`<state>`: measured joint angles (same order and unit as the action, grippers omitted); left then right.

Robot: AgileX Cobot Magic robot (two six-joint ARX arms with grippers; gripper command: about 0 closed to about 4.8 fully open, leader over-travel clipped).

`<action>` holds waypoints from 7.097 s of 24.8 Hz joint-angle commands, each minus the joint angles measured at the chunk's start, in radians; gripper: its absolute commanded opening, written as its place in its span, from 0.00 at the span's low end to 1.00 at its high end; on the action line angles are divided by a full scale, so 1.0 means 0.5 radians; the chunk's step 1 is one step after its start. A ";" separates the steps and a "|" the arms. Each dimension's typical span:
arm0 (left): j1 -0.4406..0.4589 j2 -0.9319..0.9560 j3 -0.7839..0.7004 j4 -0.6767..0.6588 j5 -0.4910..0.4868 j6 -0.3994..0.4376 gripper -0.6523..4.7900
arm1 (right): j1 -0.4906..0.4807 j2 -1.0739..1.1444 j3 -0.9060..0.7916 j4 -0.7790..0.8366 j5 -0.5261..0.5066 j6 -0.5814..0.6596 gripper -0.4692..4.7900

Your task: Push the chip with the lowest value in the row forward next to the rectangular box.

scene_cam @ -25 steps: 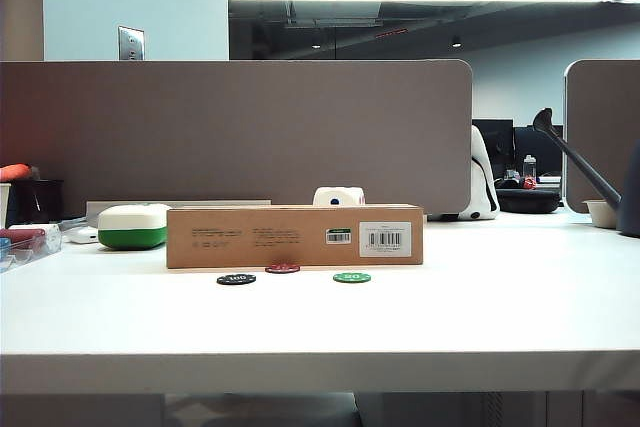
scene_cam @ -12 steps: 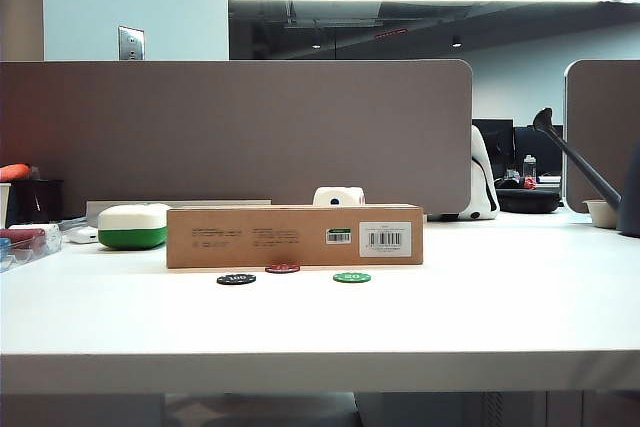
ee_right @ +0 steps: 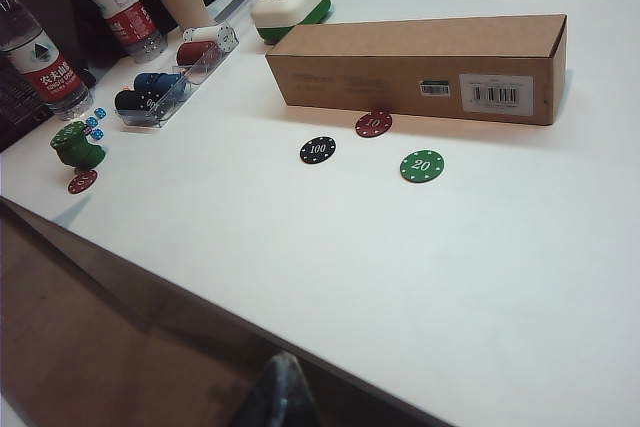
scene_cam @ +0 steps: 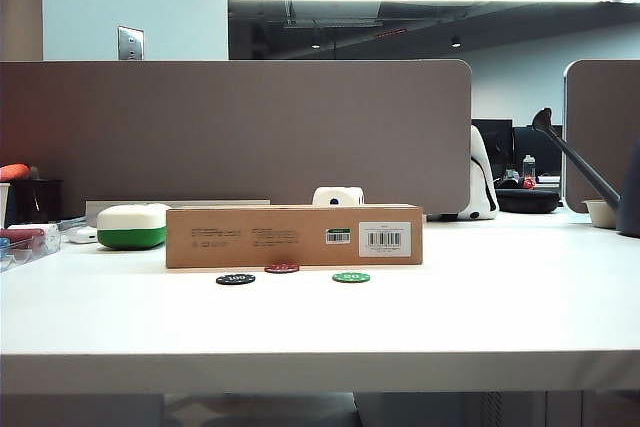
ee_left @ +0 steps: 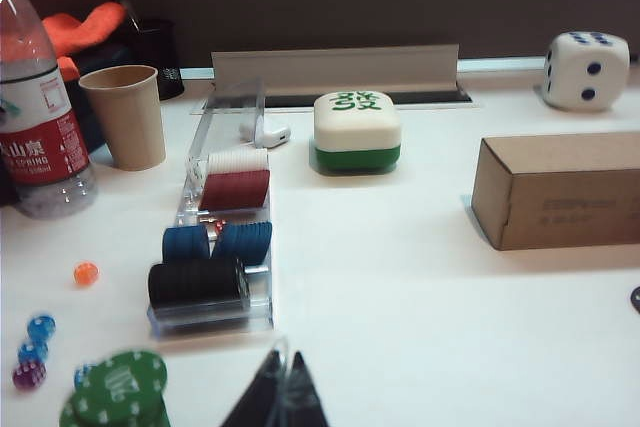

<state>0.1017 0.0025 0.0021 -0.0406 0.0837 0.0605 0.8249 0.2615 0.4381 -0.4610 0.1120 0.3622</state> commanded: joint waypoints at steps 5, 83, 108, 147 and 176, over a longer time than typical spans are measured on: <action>-0.064 0.000 0.011 0.071 -0.102 -0.047 0.11 | 0.005 -0.001 0.004 0.031 0.004 0.008 0.08; -0.085 0.000 0.011 0.068 -0.121 -0.039 0.11 | -0.706 -0.493 -0.354 0.493 0.211 -0.529 0.08; -0.085 0.000 0.011 0.054 -0.122 -0.039 0.11 | -1.585 -0.527 -0.871 0.985 -0.375 -0.576 0.08; -0.085 0.000 0.011 0.054 -0.122 -0.039 0.11 | -1.533 -0.527 -0.873 0.973 -0.259 -0.583 0.08; -0.085 0.000 0.011 0.054 -0.122 -0.039 0.11 | -1.530 -0.527 -0.873 0.915 -0.214 -0.582 0.08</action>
<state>0.0582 0.0025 0.0032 -0.0200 0.0227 0.0402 0.0593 -0.0025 0.0063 -0.0170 0.0006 0.0731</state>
